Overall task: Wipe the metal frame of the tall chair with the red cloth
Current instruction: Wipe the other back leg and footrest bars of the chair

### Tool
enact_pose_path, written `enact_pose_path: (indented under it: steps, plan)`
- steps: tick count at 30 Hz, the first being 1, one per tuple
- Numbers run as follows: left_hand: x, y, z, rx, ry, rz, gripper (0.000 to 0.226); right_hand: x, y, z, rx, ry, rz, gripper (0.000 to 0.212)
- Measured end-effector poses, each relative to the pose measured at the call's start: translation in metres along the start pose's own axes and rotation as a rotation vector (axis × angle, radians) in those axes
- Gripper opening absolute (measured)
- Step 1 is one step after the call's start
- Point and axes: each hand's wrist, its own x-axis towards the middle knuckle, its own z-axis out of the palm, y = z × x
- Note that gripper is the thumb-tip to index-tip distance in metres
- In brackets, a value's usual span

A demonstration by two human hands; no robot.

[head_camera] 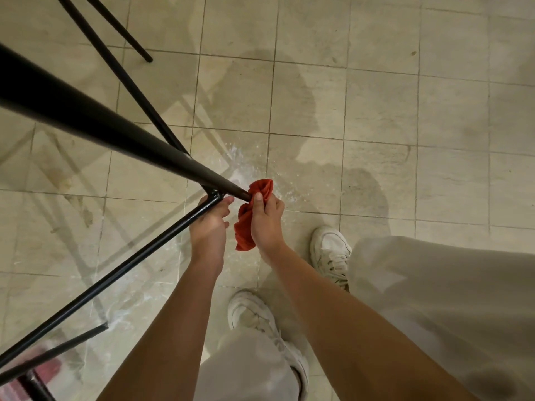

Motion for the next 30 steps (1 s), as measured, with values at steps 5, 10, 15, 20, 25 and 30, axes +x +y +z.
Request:
enact_pose_path:
  steps: [5,10,15,20,25,30]
  plan:
    - [0.010,-0.007,0.008,0.016,0.004,0.018,0.008,0.024,0.005,-0.004,-0.054,-0.005,0.088,0.040]
    - [0.018,-0.013,0.015,0.030,-0.015,0.025,0.014,0.043,0.007,-0.012,-0.113,-0.047,0.155,0.043]
    - [0.019,-0.016,0.019,0.058,-0.047,0.063,0.026,0.050,0.005,-0.015,-0.202,-0.058,0.124,0.043]
    - [0.020,-0.016,0.020,0.064,-0.050,0.079,0.024,0.036,-0.005,-0.017,-0.114,-0.067,-0.032,0.030]
    - [0.022,-0.016,0.022,0.032,-0.038,0.056,0.026,0.028,-0.009,-0.015,-0.008,-0.016,-0.097,0.027]
    - [0.028,-0.022,0.022,0.022,-0.050,0.050,0.017,0.049,0.002,-0.012,-0.299,-0.008,0.005,0.040]
